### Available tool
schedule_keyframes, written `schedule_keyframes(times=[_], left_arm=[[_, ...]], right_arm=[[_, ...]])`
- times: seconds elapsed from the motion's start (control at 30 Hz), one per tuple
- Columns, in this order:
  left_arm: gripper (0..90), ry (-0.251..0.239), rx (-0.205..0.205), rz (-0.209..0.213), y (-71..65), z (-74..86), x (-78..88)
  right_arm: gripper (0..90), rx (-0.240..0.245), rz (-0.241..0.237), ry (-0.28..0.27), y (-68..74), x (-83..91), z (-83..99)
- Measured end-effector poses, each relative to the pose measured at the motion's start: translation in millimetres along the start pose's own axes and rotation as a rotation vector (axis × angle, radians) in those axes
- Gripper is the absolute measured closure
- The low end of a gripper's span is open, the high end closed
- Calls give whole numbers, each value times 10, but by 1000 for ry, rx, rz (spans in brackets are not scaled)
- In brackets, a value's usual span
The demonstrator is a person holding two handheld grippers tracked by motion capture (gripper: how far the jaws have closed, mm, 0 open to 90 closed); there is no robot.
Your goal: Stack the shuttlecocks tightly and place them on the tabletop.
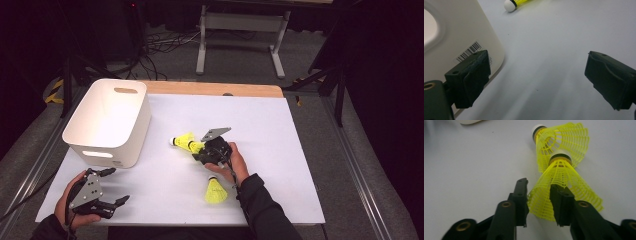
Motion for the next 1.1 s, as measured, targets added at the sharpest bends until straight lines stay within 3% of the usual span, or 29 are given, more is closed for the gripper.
schedule_keyframes(times=[0.07,0.2,0.67,1.1], left_arm=[[73,1,1,2,-2,1,-2],[74,5,-2,3,-6,1,-7],[73,5,-2,10,-14,-1,-11],[73,2,-2,11,-16,0,-5]], right_arm=[[821,-2,12,-14,-21,26,-2],[884,18,32,-24,-39,68,-6],[891,63,45,-59,-11,60,-86],[889,95,-1,-72,27,-45,-139]])
Point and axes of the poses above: each handheld gripper's, and its own axes: x roughly backward along the jaws, z roughly out of its underside, y roughly to its left, the point moved 6 cm from there along -x, roughly forward along the jaws, and after that the axes turned 9 degrees about y, right-handed, at the moved point
